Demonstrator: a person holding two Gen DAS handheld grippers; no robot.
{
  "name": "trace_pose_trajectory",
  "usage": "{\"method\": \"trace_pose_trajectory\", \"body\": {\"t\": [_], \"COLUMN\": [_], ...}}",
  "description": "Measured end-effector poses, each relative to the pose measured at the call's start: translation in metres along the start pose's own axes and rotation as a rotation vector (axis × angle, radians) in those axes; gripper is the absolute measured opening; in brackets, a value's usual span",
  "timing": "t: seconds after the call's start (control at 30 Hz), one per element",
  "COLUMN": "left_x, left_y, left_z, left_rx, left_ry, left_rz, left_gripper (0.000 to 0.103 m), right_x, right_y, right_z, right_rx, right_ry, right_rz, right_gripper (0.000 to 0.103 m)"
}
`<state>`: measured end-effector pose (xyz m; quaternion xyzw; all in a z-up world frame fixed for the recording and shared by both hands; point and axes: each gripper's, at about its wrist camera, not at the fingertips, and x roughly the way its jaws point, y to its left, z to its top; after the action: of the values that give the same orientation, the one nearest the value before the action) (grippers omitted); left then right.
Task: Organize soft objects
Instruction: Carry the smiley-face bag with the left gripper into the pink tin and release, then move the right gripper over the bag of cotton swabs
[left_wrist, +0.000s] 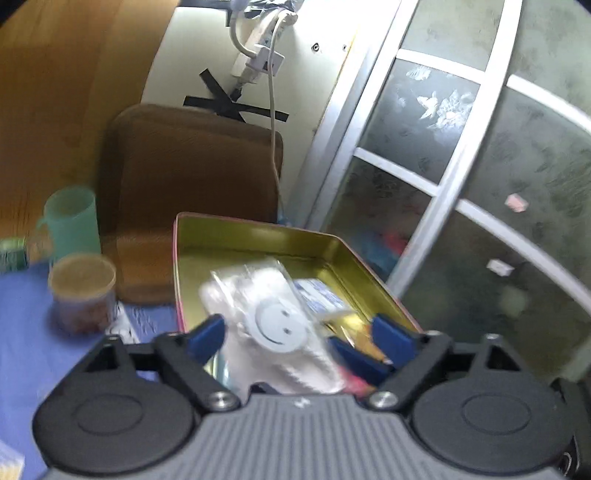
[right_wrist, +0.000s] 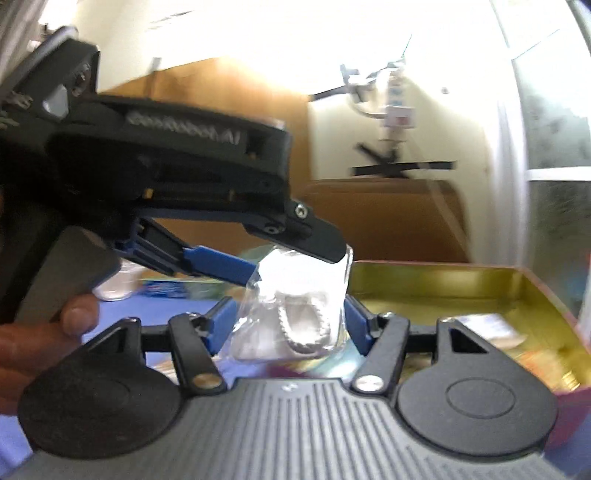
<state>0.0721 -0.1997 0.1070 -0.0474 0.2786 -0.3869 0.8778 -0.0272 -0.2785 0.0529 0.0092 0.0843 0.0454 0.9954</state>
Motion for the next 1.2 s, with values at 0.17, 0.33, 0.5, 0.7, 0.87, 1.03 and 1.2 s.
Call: {"method": "trace_pose_trajectory", "body": {"t": [0.17,0.33,0.5,0.7,0.87,1.03,1.2], "left_x": [0.012,-0.019,-0.066,-0.114,-0.118,-0.120,-0.117], "left_y": [0.018,0.053,0.112,0.166,0.193,0.200,0.194], "left_z": [-0.009,-0.030,-0.053,-0.090,-0.112,-0.122,-0.124], "left_rx": [-0.071,-0.105,-0.228,-0.277,-0.272,-0.268,-0.245], "left_ry": [0.019,-0.002,-0.048,-0.071,-0.029,-0.019,-0.008], "left_rz": [0.058,0.130,0.259,0.479,0.605,0.671,0.695], "left_gripper": [0.094,0.094,0.094,0.094,0.094,0.094,0.094], "right_x": [0.025,0.010,0.000,0.010,0.043,0.071,0.086], "right_y": [-0.039,-0.048,-0.018,0.043,0.076,0.090,0.091], "right_z": [-0.011,-0.021,-0.016,-0.017,-0.027,-0.035,-0.041], "right_rx": [0.020,0.083,0.082,0.022,0.005,0.020,0.037], "right_ry": [0.046,0.022,-0.015,0.071,0.223,0.322,0.352], "right_rz": [-0.209,-0.192,-0.083,0.154,0.245,0.216,0.157], "right_gripper": [0.070,0.070,0.069,0.069,0.070,0.080,0.085]}}
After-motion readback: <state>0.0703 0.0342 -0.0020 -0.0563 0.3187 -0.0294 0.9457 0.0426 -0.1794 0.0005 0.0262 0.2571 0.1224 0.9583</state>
